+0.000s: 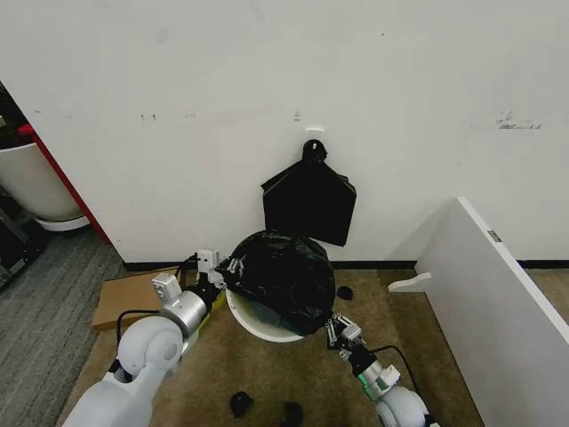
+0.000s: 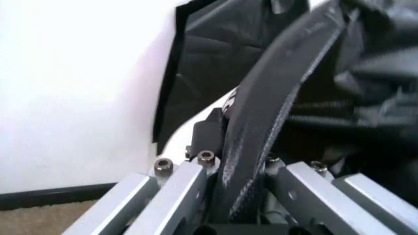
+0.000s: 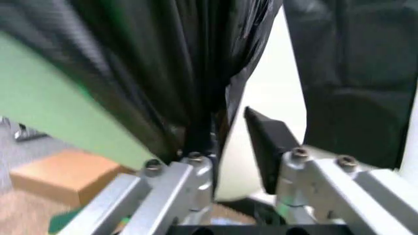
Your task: Place the garbage bag over the trash bin.
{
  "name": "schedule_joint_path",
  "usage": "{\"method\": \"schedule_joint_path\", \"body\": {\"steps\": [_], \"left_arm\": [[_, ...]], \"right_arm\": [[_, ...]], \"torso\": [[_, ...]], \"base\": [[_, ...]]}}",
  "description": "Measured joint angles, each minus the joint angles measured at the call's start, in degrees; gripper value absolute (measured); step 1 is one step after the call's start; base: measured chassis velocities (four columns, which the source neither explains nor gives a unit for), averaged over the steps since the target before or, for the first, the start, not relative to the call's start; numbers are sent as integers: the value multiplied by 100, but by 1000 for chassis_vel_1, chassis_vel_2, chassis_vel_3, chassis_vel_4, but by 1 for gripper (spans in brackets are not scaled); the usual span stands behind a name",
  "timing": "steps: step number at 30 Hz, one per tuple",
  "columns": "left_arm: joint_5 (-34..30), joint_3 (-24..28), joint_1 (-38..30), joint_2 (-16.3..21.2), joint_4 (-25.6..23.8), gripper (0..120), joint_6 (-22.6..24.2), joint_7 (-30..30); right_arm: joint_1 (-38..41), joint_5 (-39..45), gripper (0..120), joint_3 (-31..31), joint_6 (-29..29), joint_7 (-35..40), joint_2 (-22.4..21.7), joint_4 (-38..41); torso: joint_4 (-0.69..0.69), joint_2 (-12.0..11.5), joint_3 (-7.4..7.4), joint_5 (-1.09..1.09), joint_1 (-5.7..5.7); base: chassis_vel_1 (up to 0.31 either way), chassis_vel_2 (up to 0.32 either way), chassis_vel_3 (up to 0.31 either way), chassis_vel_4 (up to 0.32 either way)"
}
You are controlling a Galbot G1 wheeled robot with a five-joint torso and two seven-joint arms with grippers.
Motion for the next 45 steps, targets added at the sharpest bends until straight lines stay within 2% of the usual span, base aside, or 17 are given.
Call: {"method": "schedule_joint_path", "body": {"steps": [3, 5, 7, 8, 11, 14, 16, 18, 21, 26, 27, 29, 31, 32, 35, 39, 45], "left_arm": [[96, 53, -44, -3, 119, 1, -72, -23], [136, 89, -68, -12, 186, 1, -99, -50], [186, 131, -110, -28, 266, 1, -137, -75], [186, 131, -110, -28, 266, 1, -137, -75], [281, 204, -155, -72, 376, 1, -166, -96], [344, 221, -166, -103, 423, 1, -207, -125], [352, 221, -160, -105, 424, 1, -210, -130], [369, 170, -105, -103, 414, 1, -211, -177], [362, 111, -93, -78, 386, 1, -211, -225], [348, 105, -96, -67, 383, 1, -216, -242], [346, 150, -97, -80, 382, 1, -252, -259], [378, 241, -97, -108, 385, 1, -294, -296], [480, 375, -97, -145, 406, 1, -331, -328], [480, 375, -97, -145, 406, 1, -331, -328], [759, 554, -111, -194, 462, 1, -439, -385], [1077, 721, -122, -265, 476, 1, -645, -432], [1601, 803, -105, -321, 450, 1, -948, -449]], "right_arm": [[-204, -240, 32, 41, -44, 458, -182, 301], [-403, -821, 38, 74, -380, 1328, -303, 603], [-838, -1208, 48, 28, -1327, 2782, -520, 1306], [-838, -1208, 48, 28, -1327, 2782, -520, 1306], [-1455, -424, 60, -234, -2528, 4320, -804, 2512], [-1782, 457, 73, -357, -3041, 4833, -1002, 3152], [-1804, 539, 75, -361, -3076, 4872, -1029, 3215], [-1834, 604, 87, -351, -3096, 4913, -1103, 3359], [-1918, 469, 96, -333, -2811, 4703, -1130, 3525], [-2040, -15, 100, -365, -2355, 4200, -1111, 3594], [-2047, -937, 100, -475, -1919, 3662, -1032, 3547], [-1928, -2142, 100, -547, -1790, 3469, -928, 3368], [-1772, -3079, 100, -543, -1727, 3230, -862, 3208], [-1772, -3079, 100, -543, -1727, 3230, -862, 3208], [-1682, -3538, 100, -574, -1948, 2930, -929, 3218], [-1588, -3454, 98, -694, -2573, 2812, -1167, 3412], [-1585, -3187, 76, -750, -3467, 2821, -1553, 3710]], "torso": [[0, 0, 0, 1, 0], [1, 0, 0, 0, 0], [-4, 0, 0, 0, 0], [-4, 0, 0, 0, 0], [-2, 0, 0, -3, 0], [-2, 1, -1, 1, 0], [-1, 1, -1, 1, 0], [-1, 1, 0, 0, 0], [2, 1, 0, 1, 0], [0, 1, 0, -2, 0], [-2, 1, -1, 0, 0], [-1, 1, 0, 0, 0], [0, 1, 0, 2, 0], [0, 1, 0, 2, 0], [0, 1, 0, 1, 0], [0, 1, 0, 1, 0], [-1, 1, 0, 1, 0]], "base": [[0, 0, 0, 0], [0, 0, 0, 0], [0, 0, 0, 0], [0, 0, 0, 0], [0, 0, 0, 0], [0, 0, 0, 0], [0, 0, 0, 0], [0, 0, 0, 0], [0, 0, 0, 0], [0, 0, 0, 0], [0, 0, 0, 0], [0, 0, 0, 0], [0, 0, 0, 0], [0, 0, 0, 0], [0, 0, 0, 0], [0, 0, 0, 0], [0, 0, 0, 0]]}}
